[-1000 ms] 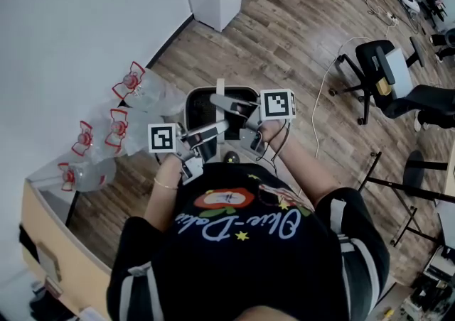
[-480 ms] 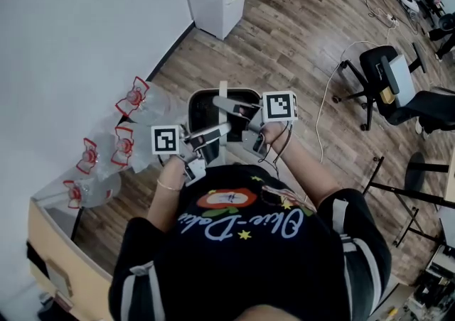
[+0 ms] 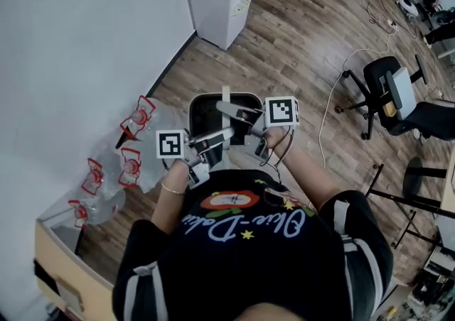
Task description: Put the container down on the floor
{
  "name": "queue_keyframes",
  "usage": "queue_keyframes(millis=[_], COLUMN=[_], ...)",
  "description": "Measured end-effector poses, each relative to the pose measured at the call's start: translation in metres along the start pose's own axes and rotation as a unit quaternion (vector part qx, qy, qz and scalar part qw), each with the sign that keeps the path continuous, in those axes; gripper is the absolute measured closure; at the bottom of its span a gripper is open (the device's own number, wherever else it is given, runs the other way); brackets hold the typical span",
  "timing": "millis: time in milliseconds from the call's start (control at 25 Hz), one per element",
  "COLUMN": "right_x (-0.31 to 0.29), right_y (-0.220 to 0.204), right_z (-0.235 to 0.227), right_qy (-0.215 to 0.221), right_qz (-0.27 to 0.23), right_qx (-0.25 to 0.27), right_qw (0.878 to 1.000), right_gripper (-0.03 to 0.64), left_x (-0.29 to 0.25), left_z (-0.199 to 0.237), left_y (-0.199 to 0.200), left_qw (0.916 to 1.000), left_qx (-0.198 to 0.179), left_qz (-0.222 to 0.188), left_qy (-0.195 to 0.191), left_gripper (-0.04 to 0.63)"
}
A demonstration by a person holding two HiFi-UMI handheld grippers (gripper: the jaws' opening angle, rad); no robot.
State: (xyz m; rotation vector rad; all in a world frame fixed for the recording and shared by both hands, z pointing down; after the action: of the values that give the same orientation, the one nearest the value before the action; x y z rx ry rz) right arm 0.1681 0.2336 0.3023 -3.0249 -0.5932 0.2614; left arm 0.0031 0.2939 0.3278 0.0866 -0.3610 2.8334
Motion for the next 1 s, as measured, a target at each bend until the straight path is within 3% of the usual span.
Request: queue_keyframes(millis=[680,1000], right_x=[-0.082,-0.114], right_y=[0.067,0.098], right_z=[0.006,0.001], right_qy=[-0.012,-0.017], right_qz=[-0.022,0.009], right_qx=[-0.014,-0.026], right_qw=[1.0,0.999], right_gripper=[0.551,0.551], left_x=[0.025,0.028], left_z=[0.025,0.038], left_y=[0.107,0.137], left_qw=[0.9998,0.9996], left_qx=[0.0,0.018], left_qz=[0.018,-0.015], left_qy=[0.006,0.016], left_gripper=[0.549,0.549])
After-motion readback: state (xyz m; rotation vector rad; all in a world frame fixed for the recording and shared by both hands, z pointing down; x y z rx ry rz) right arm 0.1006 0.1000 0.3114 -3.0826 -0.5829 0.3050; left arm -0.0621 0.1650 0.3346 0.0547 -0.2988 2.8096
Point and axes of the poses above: the fingertips, and each gripper's own axes: x backward along the fingers, z to its left, y out of its top, the point moved 10 cm from there along x, backward along the fingers, and after that the axes turned 8 degrees about -x, right-handed, at the moved point
